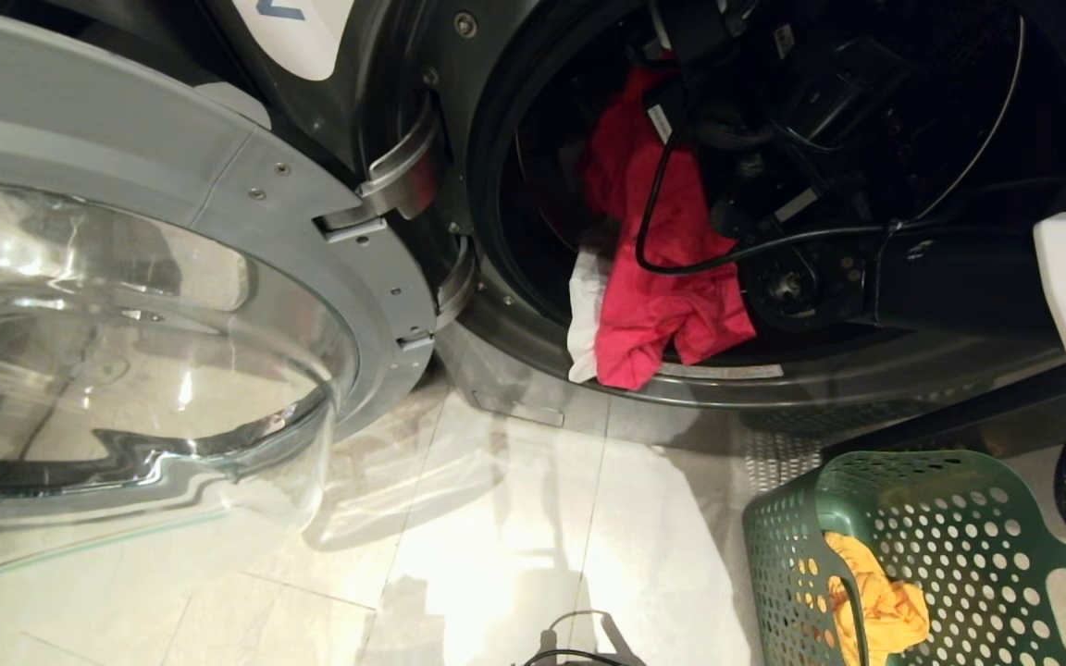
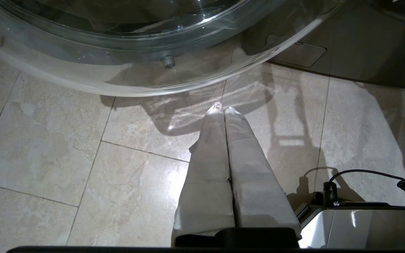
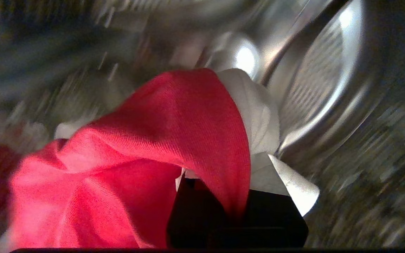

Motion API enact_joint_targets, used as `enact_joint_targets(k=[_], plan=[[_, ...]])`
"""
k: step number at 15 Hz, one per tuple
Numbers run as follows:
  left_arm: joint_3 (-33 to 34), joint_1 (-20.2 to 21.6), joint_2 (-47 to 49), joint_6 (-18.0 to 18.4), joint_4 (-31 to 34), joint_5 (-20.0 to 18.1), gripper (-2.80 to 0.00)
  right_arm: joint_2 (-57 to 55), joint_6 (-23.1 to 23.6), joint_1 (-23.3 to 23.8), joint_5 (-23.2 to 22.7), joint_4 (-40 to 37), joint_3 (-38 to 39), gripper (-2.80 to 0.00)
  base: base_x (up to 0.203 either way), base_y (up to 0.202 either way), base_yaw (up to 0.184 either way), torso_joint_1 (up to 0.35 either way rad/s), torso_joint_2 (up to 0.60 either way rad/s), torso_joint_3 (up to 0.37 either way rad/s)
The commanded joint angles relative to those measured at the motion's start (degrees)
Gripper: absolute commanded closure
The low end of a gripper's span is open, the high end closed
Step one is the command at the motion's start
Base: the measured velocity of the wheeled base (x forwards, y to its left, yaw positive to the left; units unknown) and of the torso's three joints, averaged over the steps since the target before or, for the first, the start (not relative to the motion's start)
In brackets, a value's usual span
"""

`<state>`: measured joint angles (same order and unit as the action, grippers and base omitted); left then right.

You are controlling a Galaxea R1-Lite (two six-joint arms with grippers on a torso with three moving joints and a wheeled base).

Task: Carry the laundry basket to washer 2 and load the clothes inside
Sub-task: Place the clothes into the washing machine

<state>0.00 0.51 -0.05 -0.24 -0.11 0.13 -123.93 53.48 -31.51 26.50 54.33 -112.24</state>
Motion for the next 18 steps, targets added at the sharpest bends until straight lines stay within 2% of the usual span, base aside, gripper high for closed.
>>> enact_joint_targets(k=[1, 6, 7, 9, 10, 14, 18], plan=[[0.00, 0.02, 0.05, -0.03, -0.07, 0.04, 0.00, -0.43, 1.07, 1.83, -2.95, 5.23, 0.91, 0.00, 0.000, 0.000, 0.000, 0.000, 0.00, 0.000], [0.00, 0.02, 0.05, -0.03, -0.07, -0.05, 0.00, 0.03, 0.83, 2.85, -3.36, 6.28, 0.71, 0.00, 0.000, 0.000, 0.000, 0.000, 0.00, 0.000], [0.00, 0.02, 0.05, -0.03, 0.02, 0.04, 0.00, 0.09, 0.89, 2.84, -4.70, 7.50, 0.55, 0.00, 0.000, 0.000, 0.000, 0.000, 0.00, 0.000], [0.00, 0.02, 0.05, -0.03, 0.00, 0.04, 0.00, 0.17, 1.66, 3.12, -12.66, 12.03, 0.72, 0.00, 0.000, 0.000, 0.000, 0.000, 0.00, 0.000], [0.00, 0.02, 0.05, -0.03, 0.02, 0.03, 0.00, 0.18, 2.36, 3.38, -14.69, 14.15, 1.22, 0.00, 0.000, 0.000, 0.000, 0.000, 0.00, 0.000], [0.00, 0.02, 0.05, -0.03, -0.03, -0.01, 0.00, 0.53, 1.45, 4.55, -14.90, 14.56, 1.77, 0.00, 0.000, 0.000, 0.000, 0.000, 0.00, 0.000], [0.00, 0.02, 0.05, -0.03, -0.07, 0.04, 0.00, 0.60, -0.54, 6.03, -14.11, 13.88, 6.84, 0.00, 0.000, 0.000, 0.000, 0.000, 0.00, 0.000]])
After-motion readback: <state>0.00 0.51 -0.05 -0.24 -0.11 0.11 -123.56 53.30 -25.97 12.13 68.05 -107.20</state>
